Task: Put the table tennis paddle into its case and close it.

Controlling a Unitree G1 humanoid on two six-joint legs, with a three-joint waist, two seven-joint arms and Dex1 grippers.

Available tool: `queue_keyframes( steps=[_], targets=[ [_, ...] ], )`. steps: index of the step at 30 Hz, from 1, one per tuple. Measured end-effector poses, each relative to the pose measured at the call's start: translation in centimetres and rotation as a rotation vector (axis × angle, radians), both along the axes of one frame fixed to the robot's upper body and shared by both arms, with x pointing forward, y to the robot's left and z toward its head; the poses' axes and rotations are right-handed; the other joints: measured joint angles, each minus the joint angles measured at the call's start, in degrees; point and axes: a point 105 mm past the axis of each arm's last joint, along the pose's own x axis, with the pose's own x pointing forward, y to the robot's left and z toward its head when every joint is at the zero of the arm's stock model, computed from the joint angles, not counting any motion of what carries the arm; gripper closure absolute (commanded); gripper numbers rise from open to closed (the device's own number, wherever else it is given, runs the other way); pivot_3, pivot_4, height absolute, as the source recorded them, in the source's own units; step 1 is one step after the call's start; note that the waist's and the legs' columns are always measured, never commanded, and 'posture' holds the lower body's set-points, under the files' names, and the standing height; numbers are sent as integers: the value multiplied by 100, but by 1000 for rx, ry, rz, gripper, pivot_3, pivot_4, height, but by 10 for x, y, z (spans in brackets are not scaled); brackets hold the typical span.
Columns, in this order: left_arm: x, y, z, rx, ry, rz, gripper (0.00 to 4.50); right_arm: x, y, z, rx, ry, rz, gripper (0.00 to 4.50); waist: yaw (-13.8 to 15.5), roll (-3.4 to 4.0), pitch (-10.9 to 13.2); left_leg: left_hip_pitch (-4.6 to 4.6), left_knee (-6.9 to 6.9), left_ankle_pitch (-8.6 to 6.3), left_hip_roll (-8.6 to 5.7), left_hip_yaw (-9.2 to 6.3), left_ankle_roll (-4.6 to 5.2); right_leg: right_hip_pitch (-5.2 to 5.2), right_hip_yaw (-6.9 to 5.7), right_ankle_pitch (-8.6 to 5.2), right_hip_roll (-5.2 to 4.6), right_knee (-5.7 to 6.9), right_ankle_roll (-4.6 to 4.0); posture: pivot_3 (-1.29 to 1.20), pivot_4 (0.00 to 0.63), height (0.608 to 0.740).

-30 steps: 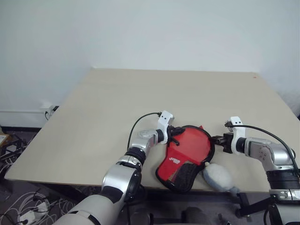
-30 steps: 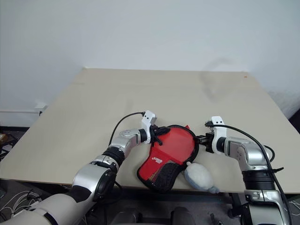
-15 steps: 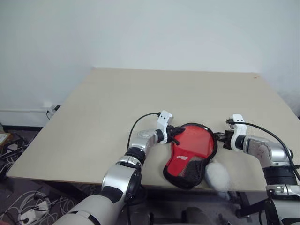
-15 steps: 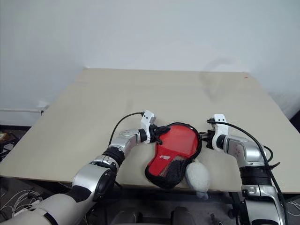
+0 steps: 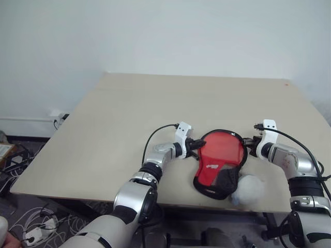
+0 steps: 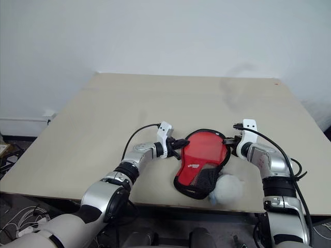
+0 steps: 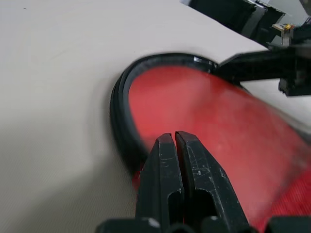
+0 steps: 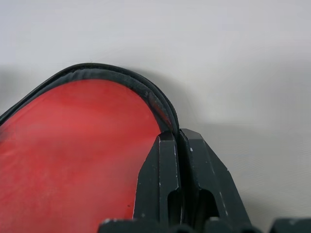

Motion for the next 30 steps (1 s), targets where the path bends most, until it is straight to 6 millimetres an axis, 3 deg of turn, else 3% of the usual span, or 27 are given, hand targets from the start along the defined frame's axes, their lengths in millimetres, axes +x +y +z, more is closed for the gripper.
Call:
queue_keyframes(
  steps=[5,16,21,29,30],
  targets=[
    [-2,1,-4,3,16,1,4500,4,-18,3,-16,-19,-94,4454,-11,15,10,-1,-1,0,-3,6,1,-5,13,1,0,2,2,0,0,740],
    [-4,-2,-5,-1,19,-6,4500,-4,-13,3,-220,-16,60,4454,-24,22,9,3,-9,1,-2,7,1,-7,17,1,2,3,4,0,0,740],
    [-4,-3,-5,-1,19,-6,4500,-14,-13,3,-318,-10,157,3388,-22,22,9,4,-9,0,-2,7,1,-5,16,1,2,2,5,0,0,740],
    [-4,-3,-5,-2,20,-8,4500,-19,-7,2,-331,-8,218,1136,-20,22,9,4,16,0,-4,9,1,0,18,1,2,12,4,0,0,740],
    [-4,-3,-5,-2,20,-8,4500,-19,-7,2,-336,-10,221,1136,-20,22,9,4,18,0,-4,9,1,1,19,1,2,12,4,0,0,740]
  ],
)
